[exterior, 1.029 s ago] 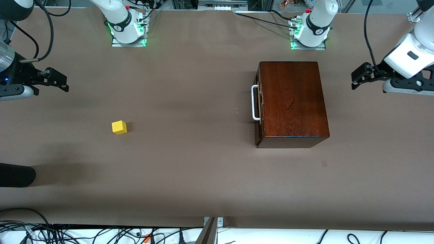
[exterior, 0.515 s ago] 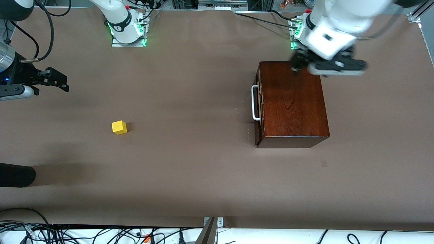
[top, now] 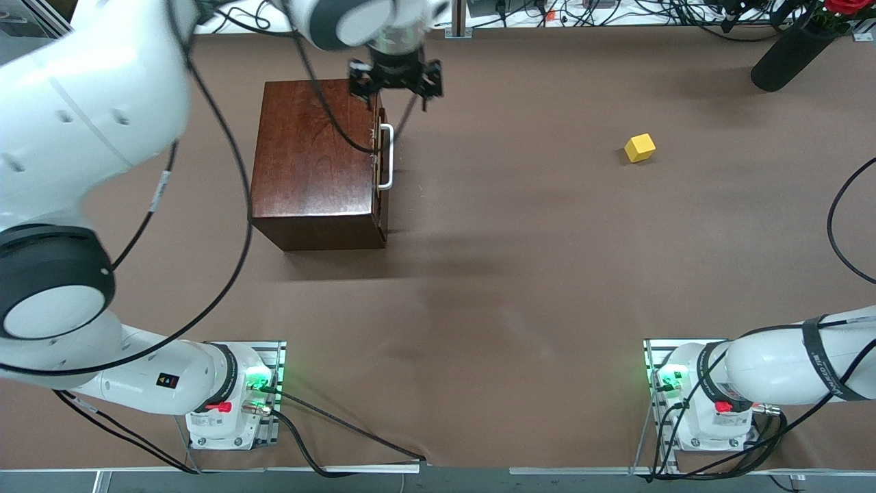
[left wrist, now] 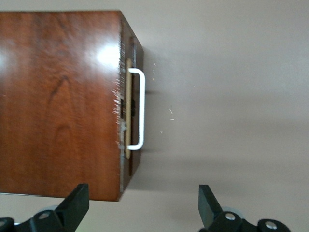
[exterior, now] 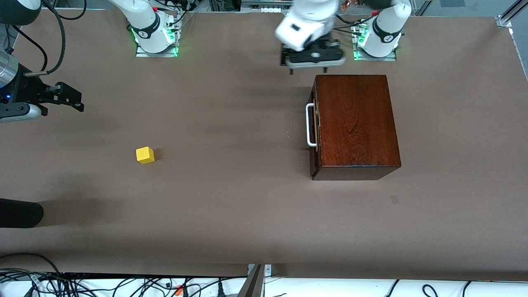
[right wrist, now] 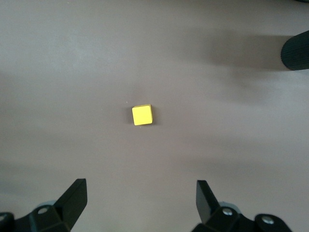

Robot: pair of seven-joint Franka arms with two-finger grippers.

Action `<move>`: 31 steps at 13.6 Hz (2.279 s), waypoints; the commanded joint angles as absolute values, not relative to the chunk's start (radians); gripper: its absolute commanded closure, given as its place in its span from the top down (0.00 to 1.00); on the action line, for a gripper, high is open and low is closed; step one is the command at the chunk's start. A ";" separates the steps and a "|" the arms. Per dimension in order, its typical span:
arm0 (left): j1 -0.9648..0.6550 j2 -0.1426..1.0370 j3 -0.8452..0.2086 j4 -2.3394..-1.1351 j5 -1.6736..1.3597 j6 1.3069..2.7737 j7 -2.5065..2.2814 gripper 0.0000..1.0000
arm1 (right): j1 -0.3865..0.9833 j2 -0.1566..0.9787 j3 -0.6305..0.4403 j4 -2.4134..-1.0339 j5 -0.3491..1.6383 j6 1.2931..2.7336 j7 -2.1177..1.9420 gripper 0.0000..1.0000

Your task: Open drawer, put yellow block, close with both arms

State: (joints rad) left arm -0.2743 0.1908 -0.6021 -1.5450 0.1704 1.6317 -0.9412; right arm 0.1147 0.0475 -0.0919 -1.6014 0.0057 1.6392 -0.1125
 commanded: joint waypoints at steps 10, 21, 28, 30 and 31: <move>-0.368 0.515 -0.597 -1.499 0.472 1.672 -1.028 1.00 | 0.107 0.054 -0.092 -1.589 0.009 1.618 -0.106 1.00; -0.348 0.607 -0.584 -1.566 0.598 1.766 -0.999 1.00 | 0.107 0.054 -0.092 -1.589 0.009 1.618 -0.104 1.00; -0.328 0.647 -0.583 -1.566 0.618 1.778 -0.993 1.00 | 0.107 0.054 -0.092 -1.589 0.009 1.618 -0.104 1.00; -0.328 0.661 -0.583 -1.565 0.632 1.779 -0.997 1.00 | 0.107 0.054 -0.094 -1.589 0.009 1.617 -0.104 1.00; -0.328 0.672 -0.583 -1.562 0.632 1.781 -1.008 1.00 | 0.106 0.054 -0.094 -1.589 0.009 1.617 -0.104 1.00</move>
